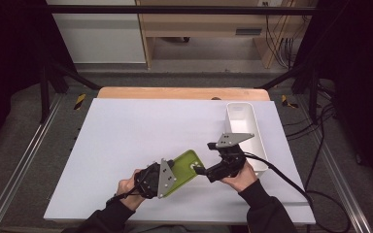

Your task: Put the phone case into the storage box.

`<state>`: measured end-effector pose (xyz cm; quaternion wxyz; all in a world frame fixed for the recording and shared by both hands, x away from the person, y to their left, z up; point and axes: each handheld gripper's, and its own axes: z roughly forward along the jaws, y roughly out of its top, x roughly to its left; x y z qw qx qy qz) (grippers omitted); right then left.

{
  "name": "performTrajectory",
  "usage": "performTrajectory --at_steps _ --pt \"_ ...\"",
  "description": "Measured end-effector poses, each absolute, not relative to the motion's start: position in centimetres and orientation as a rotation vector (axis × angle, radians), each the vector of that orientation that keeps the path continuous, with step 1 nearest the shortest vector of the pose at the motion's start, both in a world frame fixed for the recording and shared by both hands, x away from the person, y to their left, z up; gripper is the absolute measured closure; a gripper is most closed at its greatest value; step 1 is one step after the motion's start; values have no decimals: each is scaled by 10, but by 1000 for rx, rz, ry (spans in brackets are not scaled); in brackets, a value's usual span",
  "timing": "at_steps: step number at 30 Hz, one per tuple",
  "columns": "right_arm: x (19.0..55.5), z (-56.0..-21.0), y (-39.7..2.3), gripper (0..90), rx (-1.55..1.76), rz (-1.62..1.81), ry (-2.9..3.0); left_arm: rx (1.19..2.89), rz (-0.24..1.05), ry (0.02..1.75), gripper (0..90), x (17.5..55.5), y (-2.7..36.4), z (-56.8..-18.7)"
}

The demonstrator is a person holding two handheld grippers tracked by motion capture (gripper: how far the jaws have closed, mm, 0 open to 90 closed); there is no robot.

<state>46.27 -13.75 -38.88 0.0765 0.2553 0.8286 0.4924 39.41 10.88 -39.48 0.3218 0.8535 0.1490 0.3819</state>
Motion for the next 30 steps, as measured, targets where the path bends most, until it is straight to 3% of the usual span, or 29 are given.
performTrajectory --at_steps 30 --pt "475 -391 -134 169 796 1517 2556 2217 1027 343 872 388 104 -391"
